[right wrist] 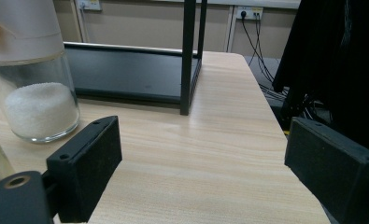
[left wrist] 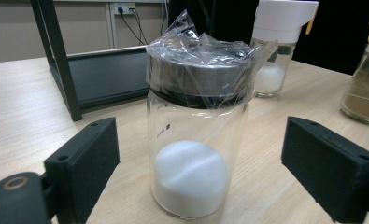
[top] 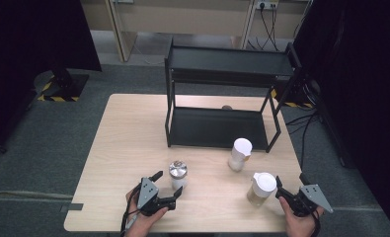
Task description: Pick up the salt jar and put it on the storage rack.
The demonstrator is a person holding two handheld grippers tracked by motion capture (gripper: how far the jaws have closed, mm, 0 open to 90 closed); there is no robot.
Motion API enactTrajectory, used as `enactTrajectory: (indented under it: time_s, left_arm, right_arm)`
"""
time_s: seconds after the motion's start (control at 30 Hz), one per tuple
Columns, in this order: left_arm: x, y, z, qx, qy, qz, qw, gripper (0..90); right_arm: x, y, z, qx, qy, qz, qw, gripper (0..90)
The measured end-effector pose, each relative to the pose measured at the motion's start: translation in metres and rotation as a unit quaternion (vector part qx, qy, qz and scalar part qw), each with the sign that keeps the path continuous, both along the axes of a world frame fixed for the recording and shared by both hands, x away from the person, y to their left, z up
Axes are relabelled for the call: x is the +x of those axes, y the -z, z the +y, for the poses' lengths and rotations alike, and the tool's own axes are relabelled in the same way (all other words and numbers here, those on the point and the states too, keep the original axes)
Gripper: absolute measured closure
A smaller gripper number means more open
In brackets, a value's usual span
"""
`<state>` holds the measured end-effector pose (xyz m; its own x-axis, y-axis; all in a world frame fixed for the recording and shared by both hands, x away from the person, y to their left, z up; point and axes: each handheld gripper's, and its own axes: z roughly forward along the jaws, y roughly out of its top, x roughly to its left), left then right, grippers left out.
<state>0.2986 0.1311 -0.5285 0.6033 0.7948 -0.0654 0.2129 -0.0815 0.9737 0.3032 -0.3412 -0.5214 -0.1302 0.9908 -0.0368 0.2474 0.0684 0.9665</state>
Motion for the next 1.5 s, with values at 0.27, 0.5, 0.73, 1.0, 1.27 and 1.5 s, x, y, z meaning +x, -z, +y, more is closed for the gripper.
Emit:
enactTrajectory:
  time_s: [0.27, 0.5, 0.73, 1.0, 1.27, 1.5]
  left_arm:
    - [0.001, -0.001, -0.006, 0.002, 0.007, -0.006, 1.0000, 12.7]
    - [0.002, -0.003, -0.010, 0.002, 0.004, -0.016, 0.9999, 12.7]
    - [0.005, -0.007, -0.009, 0.000, 0.003, -0.028, 0.9996, 13.9]
    - [0.011, -0.011, -0.016, 0.004, 0.008, -0.037, 0.9993, 17.3]
    - [0.013, -0.011, -0.016, 0.000, -0.003, -0.041, 0.9992, 21.4]
    - [0.021, -0.012, -0.022, 0.001, -0.005, -0.045, 0.9990, 27.6]
  right_arm:
    - [-0.001, 0.000, 0.000, 0.000, 0.000, -0.003, 1.0000, 11.1]
    - [-0.002, 0.000, -0.002, 0.008, 0.001, -0.008, 0.9999, 11.1]
    - [-0.002, 0.000, -0.002, 0.008, 0.001, -0.010, 0.9999, 11.1]
    - [-0.002, 0.000, -0.002, 0.009, 0.002, -0.010, 0.9999, 11.1]
    - [-0.002, 0.000, -0.001, 0.007, 0.001, -0.010, 0.9999, 11.1]
    - [-0.002, 0.000, -0.001, 0.006, 0.002, -0.009, 0.9999, 11.1]
